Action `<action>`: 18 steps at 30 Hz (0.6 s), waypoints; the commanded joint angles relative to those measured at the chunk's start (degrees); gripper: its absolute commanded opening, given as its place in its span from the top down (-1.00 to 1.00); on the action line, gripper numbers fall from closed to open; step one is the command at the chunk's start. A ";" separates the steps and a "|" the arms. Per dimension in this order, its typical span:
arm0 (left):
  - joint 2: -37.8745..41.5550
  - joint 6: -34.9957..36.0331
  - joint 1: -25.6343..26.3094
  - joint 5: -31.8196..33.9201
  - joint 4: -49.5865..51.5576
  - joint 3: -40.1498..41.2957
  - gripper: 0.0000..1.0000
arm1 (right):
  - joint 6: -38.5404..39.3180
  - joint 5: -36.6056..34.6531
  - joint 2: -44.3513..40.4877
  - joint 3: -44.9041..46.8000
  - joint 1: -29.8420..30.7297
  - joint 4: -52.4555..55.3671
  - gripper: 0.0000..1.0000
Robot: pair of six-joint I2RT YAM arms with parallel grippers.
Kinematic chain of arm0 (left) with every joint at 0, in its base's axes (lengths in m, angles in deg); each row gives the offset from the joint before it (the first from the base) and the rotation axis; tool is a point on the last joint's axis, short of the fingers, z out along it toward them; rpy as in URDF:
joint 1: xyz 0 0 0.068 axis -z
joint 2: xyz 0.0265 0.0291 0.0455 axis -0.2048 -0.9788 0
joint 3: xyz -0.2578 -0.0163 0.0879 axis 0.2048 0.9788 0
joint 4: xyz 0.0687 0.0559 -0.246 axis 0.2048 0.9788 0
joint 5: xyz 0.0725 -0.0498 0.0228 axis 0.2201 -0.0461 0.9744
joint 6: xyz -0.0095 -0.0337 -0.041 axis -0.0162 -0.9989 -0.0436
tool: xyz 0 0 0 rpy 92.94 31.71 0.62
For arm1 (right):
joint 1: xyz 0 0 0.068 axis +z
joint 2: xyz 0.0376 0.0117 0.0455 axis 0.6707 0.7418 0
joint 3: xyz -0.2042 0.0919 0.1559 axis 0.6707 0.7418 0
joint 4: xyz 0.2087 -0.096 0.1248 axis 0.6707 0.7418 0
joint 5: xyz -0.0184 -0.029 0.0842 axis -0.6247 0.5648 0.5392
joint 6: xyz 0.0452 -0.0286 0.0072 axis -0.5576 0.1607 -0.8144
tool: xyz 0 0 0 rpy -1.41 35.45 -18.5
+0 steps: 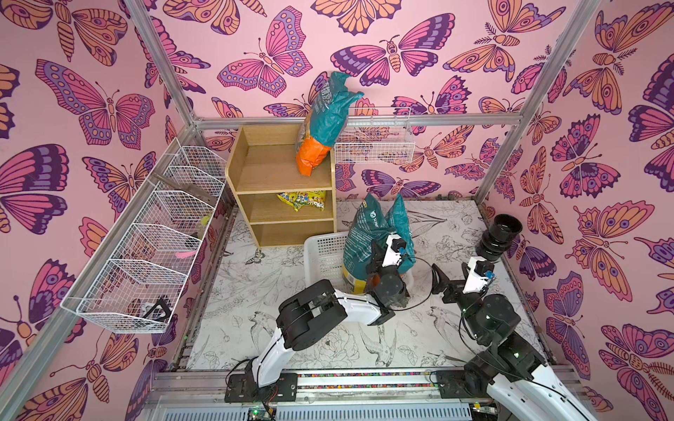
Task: Take down the fertilizer bag from the shelf
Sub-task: Place the fertilizer bag in the storage box, then pick up the fertilizer bag from the shelf.
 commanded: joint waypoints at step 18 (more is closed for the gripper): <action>24.91 11.29 1.00 -4.02 24.25 -12.11 -0.79 | -0.43 -0.12 0.59 -0.93 0.09 -0.26 -0.99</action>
